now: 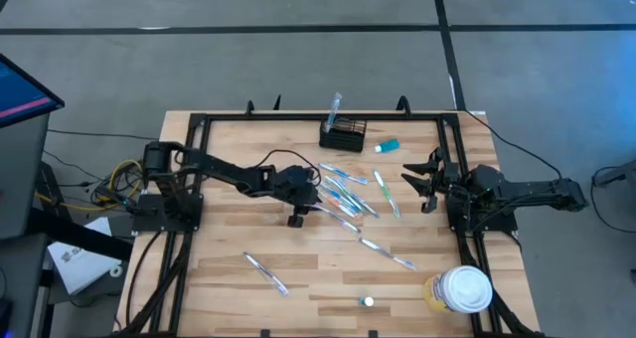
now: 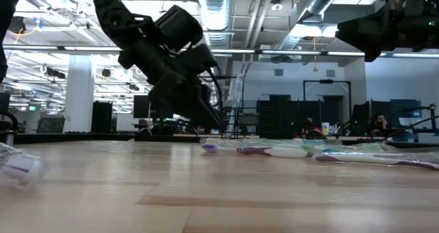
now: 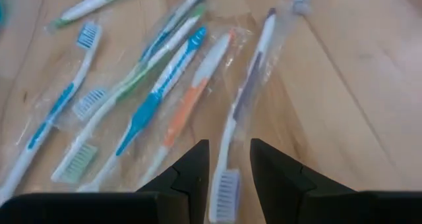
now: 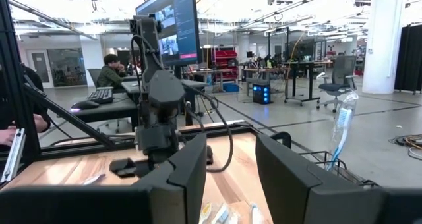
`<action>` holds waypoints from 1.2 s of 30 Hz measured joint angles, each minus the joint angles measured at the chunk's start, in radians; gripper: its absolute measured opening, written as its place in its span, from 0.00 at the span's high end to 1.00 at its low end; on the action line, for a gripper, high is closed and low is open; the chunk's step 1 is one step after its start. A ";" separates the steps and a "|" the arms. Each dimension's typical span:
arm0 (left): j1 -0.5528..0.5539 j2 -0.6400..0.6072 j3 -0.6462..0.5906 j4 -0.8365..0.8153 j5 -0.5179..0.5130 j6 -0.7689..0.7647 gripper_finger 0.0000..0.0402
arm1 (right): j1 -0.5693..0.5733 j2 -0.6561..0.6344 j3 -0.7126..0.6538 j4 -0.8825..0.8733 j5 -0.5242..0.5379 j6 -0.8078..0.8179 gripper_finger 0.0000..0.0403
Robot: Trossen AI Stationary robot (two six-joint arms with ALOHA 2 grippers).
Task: Pick & Place toothbrushing station
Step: Put the top violet toothbrush into the mesh organizer
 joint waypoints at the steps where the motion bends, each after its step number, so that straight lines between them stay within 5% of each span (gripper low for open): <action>1: 0.000 0.009 0.006 0.005 -0.004 0.000 0.74 | 0.000 0.000 0.000 0.000 0.000 0.000 0.70; 36: 0.002 0.145 0.071 -0.006 0.033 0.011 0.74 | 0.000 0.000 0.000 -0.001 0.000 0.000 0.70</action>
